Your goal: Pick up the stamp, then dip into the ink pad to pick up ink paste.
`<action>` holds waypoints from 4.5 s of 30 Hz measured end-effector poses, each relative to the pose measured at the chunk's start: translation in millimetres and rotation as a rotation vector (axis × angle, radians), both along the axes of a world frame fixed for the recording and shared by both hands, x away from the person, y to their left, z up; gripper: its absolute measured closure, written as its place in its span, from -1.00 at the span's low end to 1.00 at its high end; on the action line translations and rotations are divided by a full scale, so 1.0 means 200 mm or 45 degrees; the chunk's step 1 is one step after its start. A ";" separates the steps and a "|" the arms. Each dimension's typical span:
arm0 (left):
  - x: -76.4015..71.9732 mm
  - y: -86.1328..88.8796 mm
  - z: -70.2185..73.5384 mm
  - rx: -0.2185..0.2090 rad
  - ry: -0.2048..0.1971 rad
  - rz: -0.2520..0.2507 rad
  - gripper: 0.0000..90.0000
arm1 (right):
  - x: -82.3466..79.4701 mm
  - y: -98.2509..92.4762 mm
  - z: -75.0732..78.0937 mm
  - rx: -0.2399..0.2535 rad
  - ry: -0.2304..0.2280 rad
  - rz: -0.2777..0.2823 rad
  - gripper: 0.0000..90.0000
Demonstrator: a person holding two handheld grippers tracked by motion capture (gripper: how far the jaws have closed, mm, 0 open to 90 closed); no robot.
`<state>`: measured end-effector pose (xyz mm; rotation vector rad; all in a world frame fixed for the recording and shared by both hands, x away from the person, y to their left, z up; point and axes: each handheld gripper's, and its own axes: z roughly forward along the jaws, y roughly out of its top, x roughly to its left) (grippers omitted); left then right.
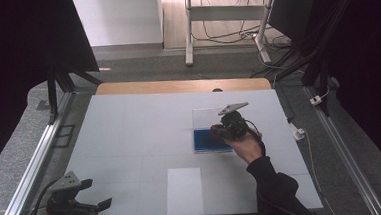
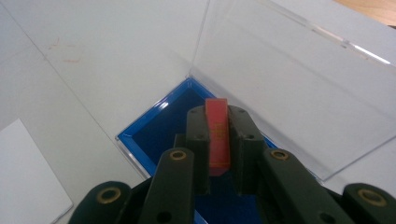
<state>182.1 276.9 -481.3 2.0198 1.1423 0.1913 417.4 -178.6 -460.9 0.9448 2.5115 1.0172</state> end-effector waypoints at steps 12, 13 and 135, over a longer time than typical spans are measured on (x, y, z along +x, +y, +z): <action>0.00 0.00 0.00 -0.004 0.002 -0.001 -1.00 | 0.01 -0.03 0.01 -0.038 0.000 -0.032 0.77; 0.00 0.00 0.00 -0.002 0.001 -0.002 -1.00 | 0.01 -0.04 0.01 -0.045 -0.004 -0.033 0.77; 0.01 0.00 0.00 -0.016 0.010 -0.007 -0.96 | -0.04 0.16 -0.09 -0.027 0.011 0.126 0.77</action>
